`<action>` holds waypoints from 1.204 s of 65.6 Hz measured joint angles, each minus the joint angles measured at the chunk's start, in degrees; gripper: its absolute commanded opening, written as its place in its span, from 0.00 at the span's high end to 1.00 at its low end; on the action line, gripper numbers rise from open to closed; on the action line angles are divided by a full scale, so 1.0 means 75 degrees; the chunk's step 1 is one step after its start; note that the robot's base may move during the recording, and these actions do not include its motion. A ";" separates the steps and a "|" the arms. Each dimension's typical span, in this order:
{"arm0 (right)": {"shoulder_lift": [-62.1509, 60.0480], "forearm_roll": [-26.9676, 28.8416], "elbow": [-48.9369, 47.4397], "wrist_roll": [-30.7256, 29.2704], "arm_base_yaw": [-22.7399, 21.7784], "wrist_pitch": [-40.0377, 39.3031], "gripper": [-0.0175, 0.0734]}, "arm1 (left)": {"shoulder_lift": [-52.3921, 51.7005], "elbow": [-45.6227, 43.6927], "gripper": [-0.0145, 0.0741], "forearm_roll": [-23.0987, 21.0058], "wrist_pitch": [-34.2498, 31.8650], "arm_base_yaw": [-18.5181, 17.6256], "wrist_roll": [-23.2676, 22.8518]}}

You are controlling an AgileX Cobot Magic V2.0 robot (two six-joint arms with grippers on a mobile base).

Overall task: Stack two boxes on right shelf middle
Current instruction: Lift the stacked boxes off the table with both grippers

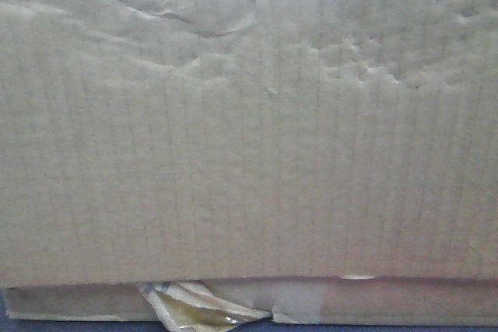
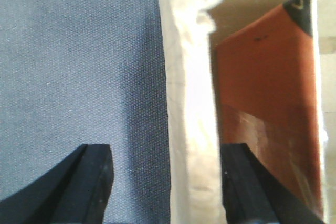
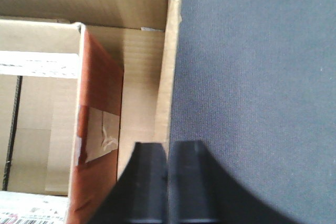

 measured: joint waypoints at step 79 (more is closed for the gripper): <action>0.0790 0.0332 0.0612 0.0143 0.0000 0.0029 0.62 | 0.0000 0.0000 0.50 0.0077 0.0000 0.0000 0.0000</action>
